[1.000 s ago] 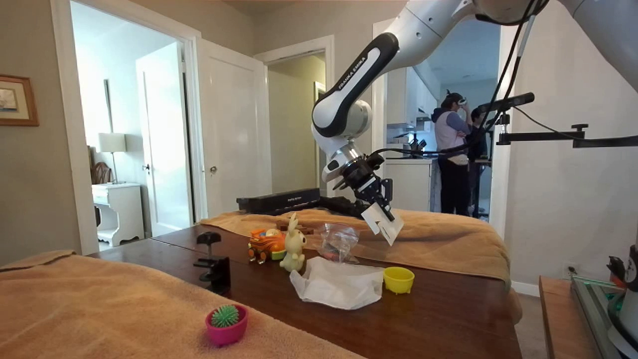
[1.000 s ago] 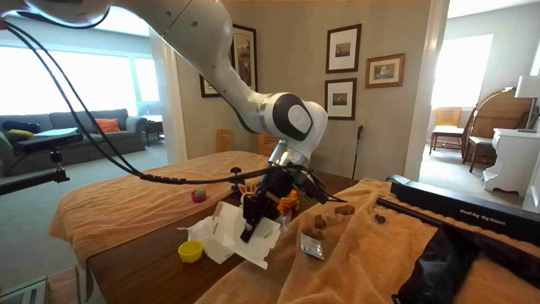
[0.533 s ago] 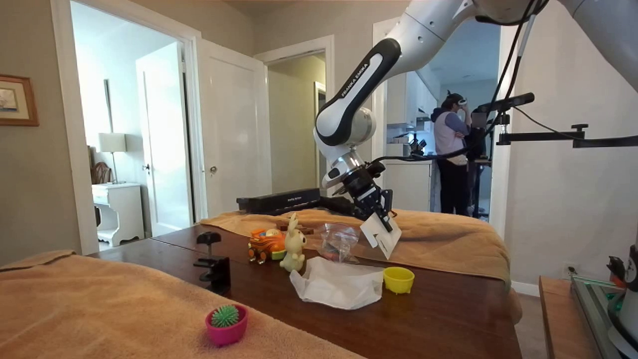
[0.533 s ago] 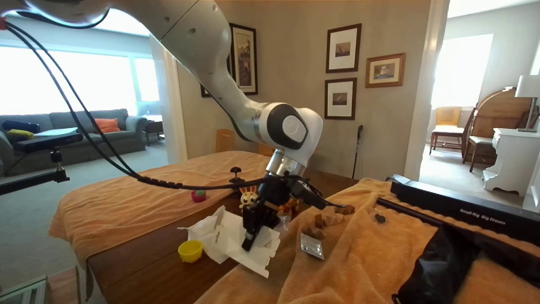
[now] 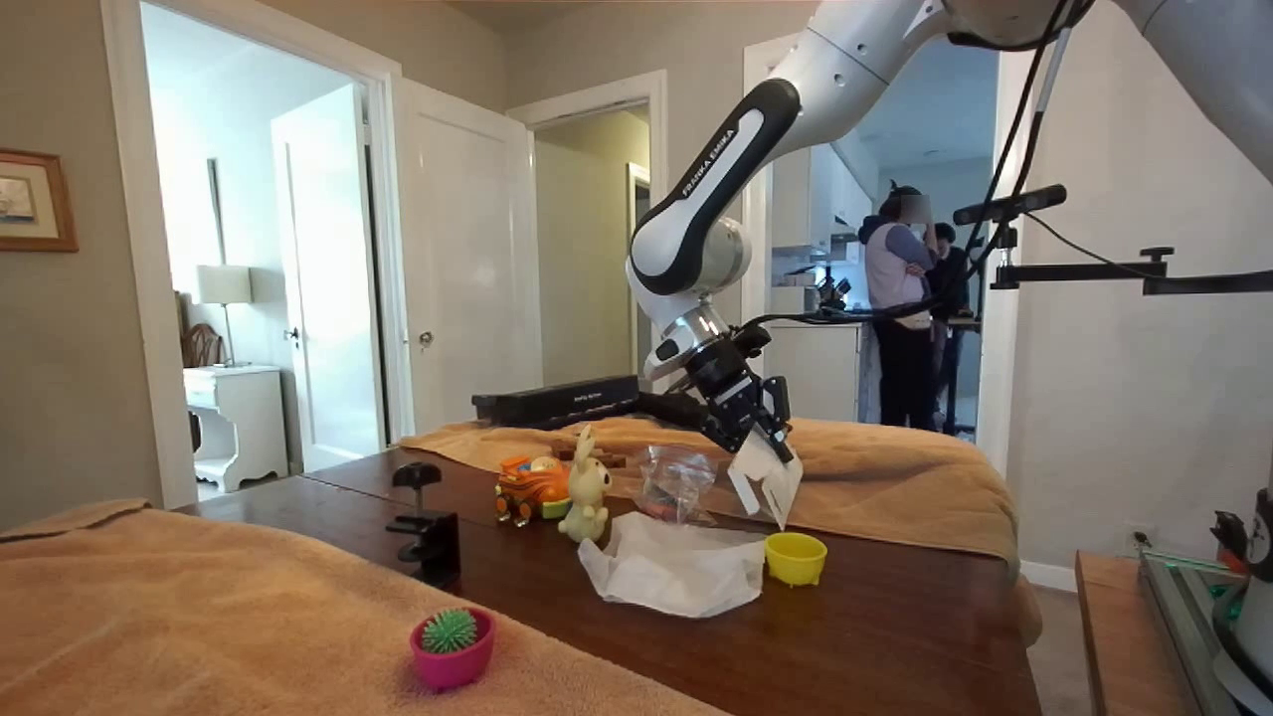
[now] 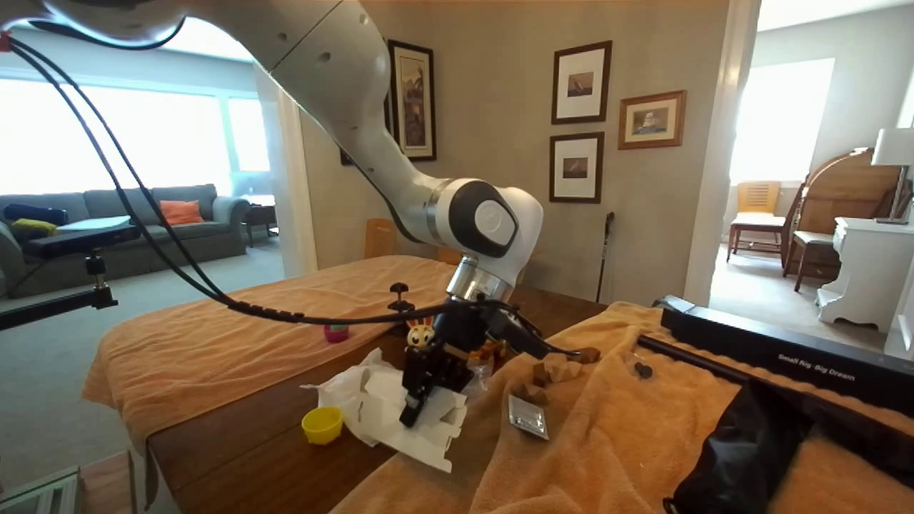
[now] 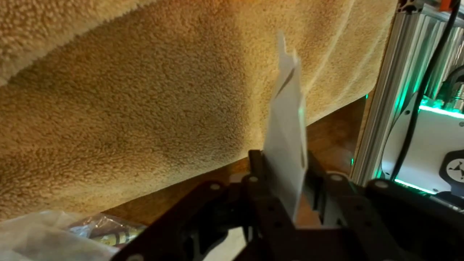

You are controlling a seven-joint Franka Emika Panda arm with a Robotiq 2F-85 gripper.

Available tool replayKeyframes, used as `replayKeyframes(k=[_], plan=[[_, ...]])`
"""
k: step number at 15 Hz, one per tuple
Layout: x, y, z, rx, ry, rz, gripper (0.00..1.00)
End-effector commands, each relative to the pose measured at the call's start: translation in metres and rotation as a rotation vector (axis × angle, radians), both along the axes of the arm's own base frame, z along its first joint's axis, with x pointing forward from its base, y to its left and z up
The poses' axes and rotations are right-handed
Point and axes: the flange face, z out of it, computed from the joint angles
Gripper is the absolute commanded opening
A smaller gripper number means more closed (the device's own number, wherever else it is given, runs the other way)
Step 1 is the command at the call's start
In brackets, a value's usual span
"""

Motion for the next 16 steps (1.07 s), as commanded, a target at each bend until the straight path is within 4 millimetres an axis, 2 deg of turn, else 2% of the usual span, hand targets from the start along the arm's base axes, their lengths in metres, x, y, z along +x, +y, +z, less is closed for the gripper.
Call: replayKeyframes(k=[1,5,7,11,16], plan=[[-0.004,0.002,0.0,-0.033,-0.006,0.006,0.62],[-0.004,0.001,0.001,-0.034,-0.008,0.005,0.91],[-0.002,0.002,0.004,-0.027,-0.023,0.014,1.0],[0.004,0.006,0.013,-0.028,-0.117,0.075,1.0],[0.005,0.01,0.011,-0.027,-0.207,0.135,1.0]])
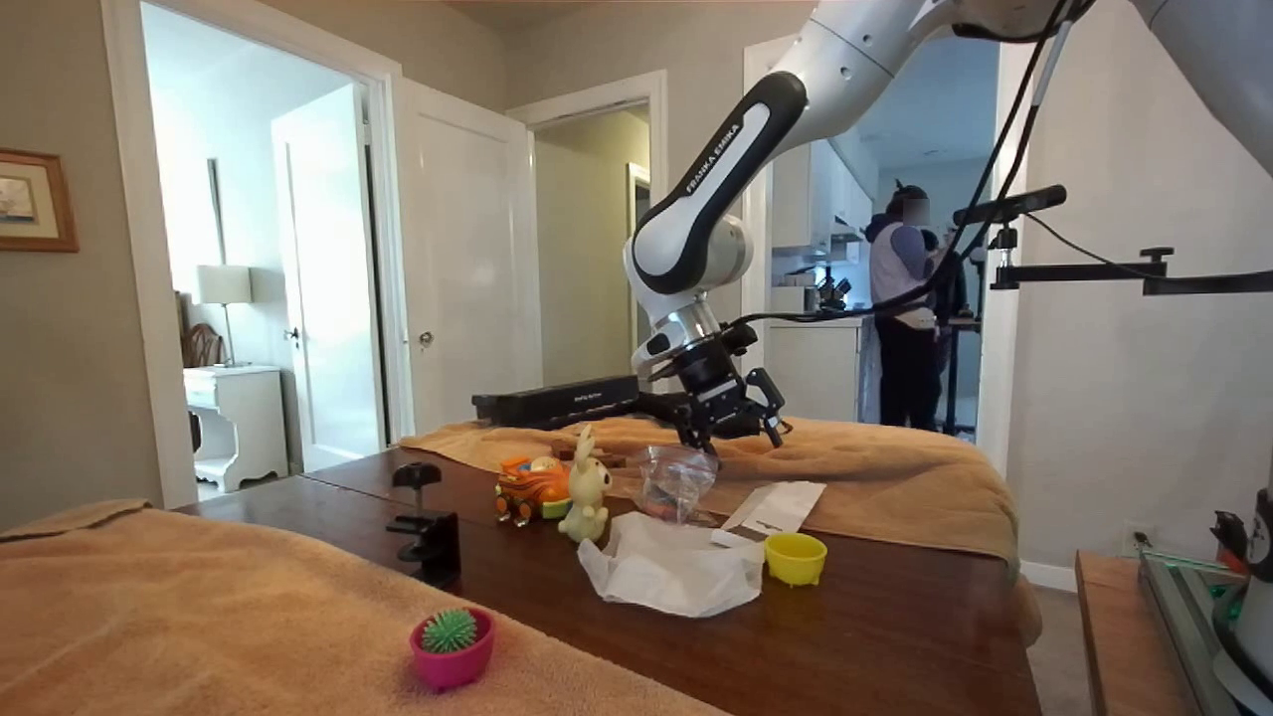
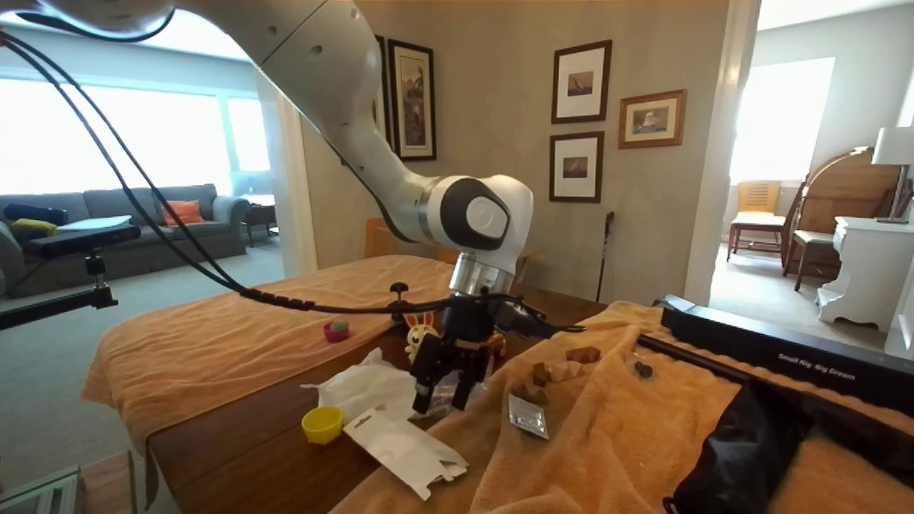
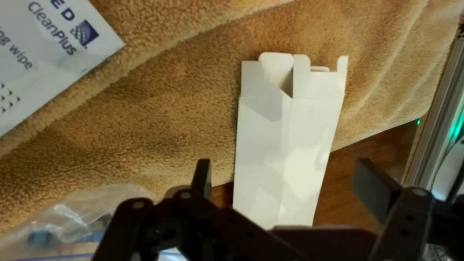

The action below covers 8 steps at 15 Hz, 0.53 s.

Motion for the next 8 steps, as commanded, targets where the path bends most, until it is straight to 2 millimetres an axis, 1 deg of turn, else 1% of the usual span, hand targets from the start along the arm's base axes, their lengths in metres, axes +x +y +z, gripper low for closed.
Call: replayKeyframes(k=[1,8], plan=[[-0.013,0.004,0.006,-0.017,-0.05,0.062,1.0],[-0.034,0.015,0.019,0.006,-0.071,0.064,1.0]])
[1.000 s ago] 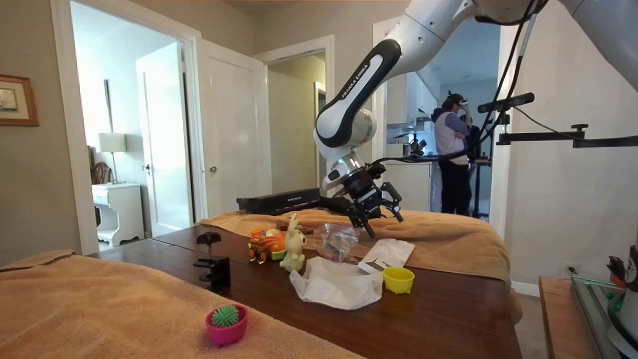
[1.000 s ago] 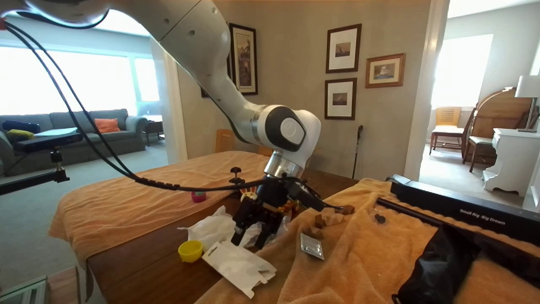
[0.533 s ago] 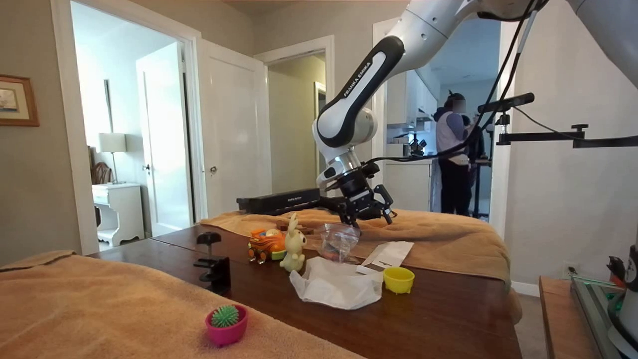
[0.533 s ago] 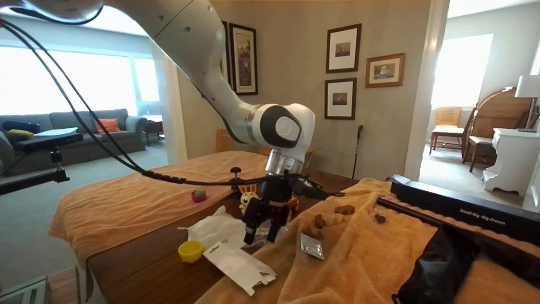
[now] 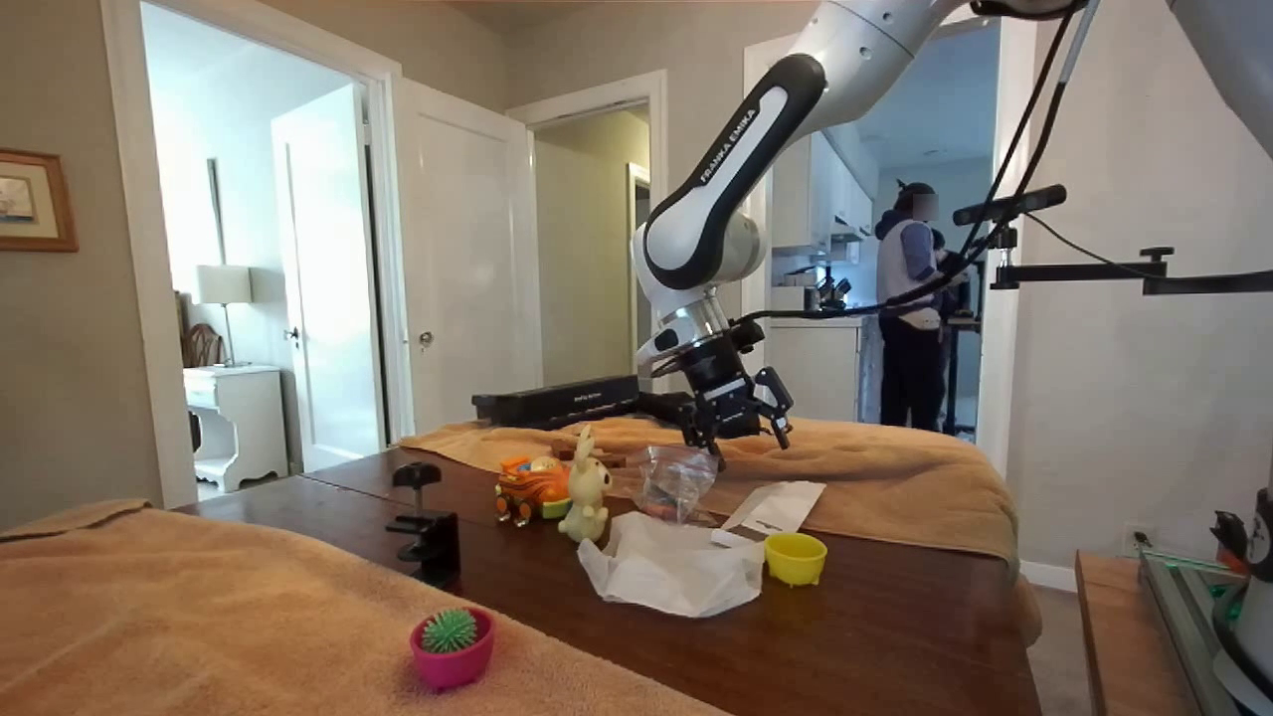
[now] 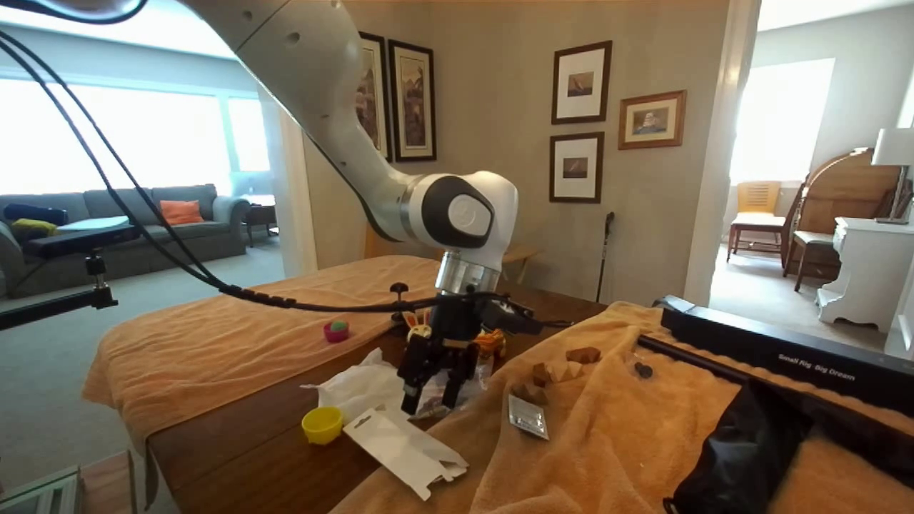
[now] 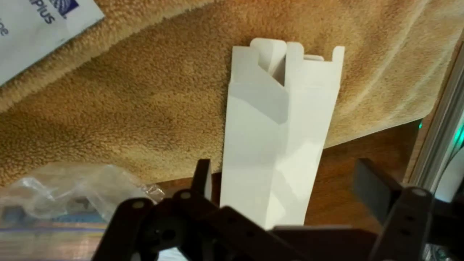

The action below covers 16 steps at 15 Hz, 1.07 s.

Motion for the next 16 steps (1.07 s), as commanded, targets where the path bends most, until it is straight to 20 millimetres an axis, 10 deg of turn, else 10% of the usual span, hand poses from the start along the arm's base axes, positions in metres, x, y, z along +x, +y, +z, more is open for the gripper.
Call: replayKeyframes(k=[1,16], plan=[[-0.02,0.004,0.014,0.016,-0.046,0.038,1.0],[-0.057,0.012,-0.015,0.14,-0.204,0.043,1.0]])
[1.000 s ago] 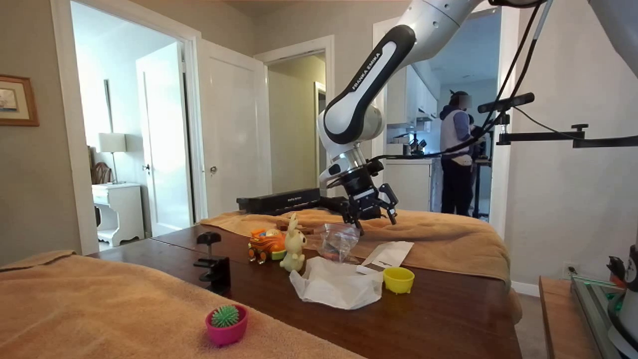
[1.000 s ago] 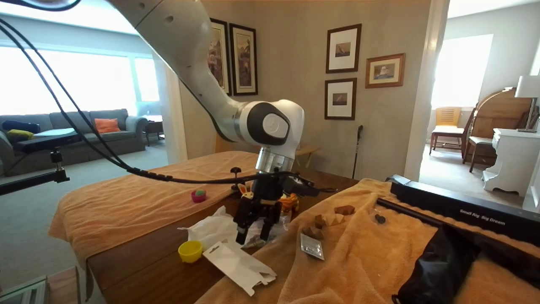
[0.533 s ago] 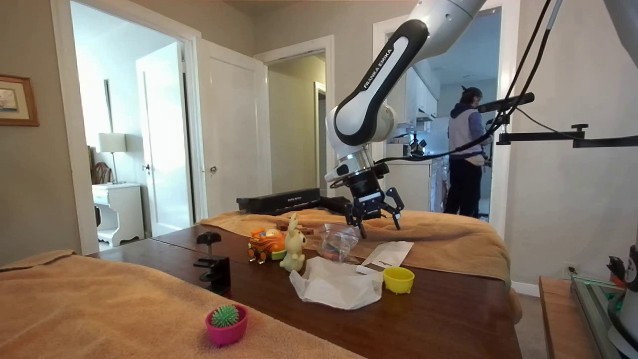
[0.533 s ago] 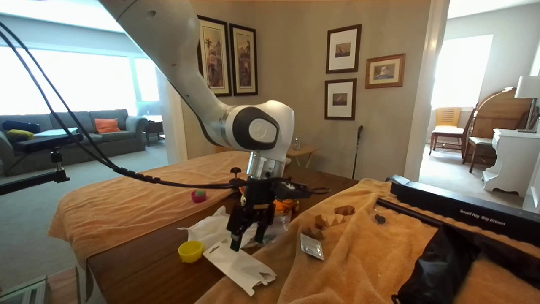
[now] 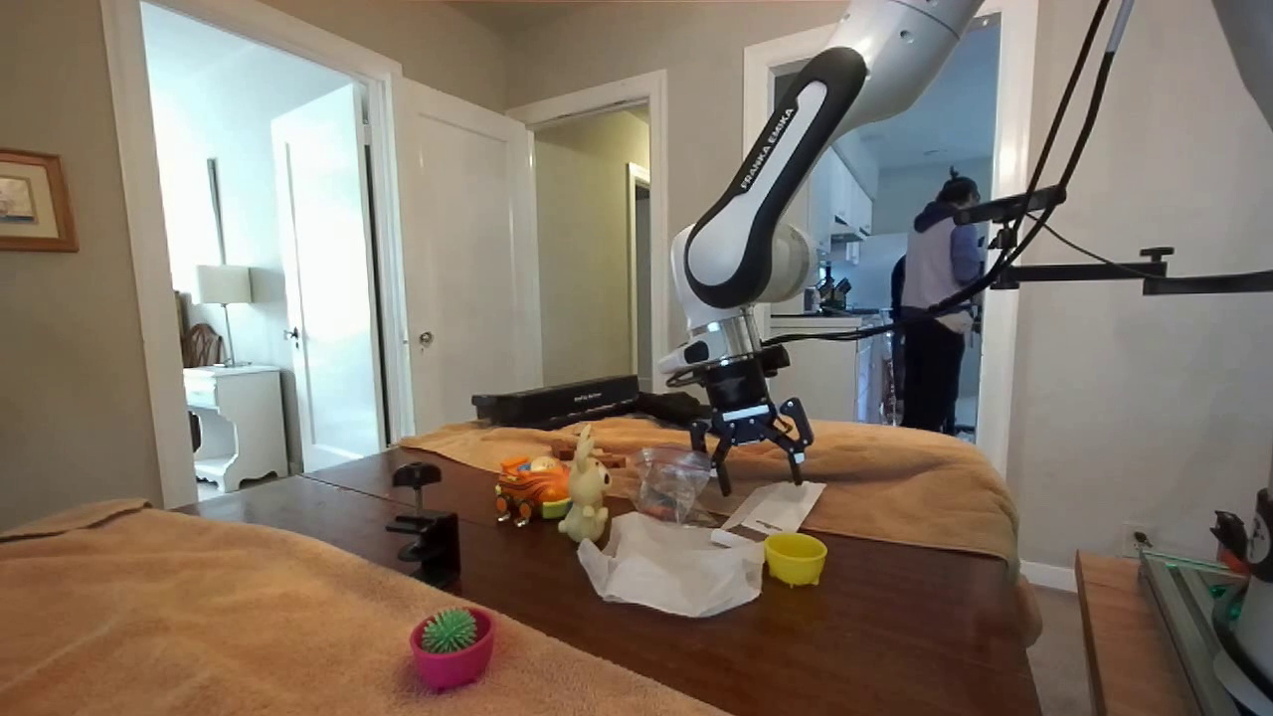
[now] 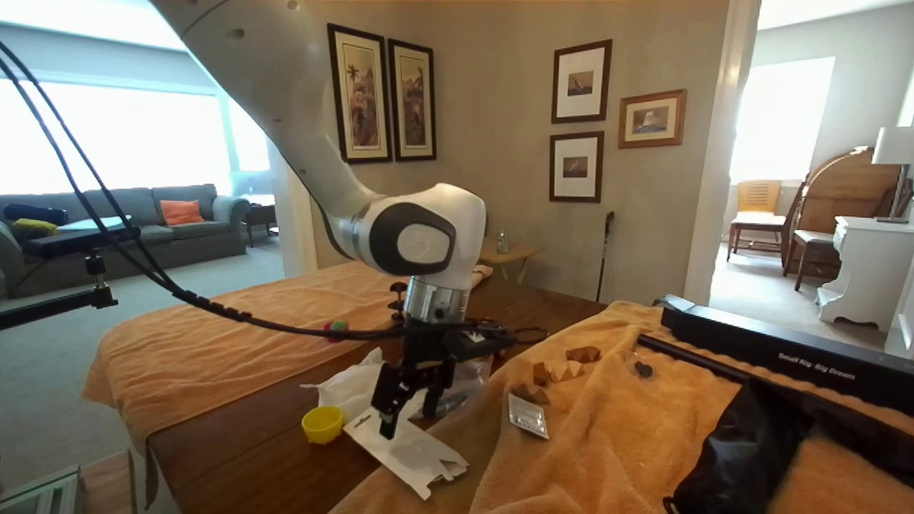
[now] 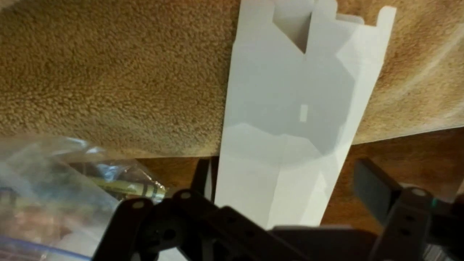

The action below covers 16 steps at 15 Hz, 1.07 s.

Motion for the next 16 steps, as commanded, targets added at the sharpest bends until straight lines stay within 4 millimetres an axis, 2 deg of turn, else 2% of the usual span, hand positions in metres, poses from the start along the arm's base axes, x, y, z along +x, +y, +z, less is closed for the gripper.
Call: replayKeyframes(k=[1,9,16], plan=[[-0.015,0.001,0.006,0.064,-0.066,0.01,1.0],[-0.028,0.005,0.001,0.078,-0.053,0.054,1.0],[-0.029,0.007,-0.004,0.085,-0.059,0.092,1.0]])
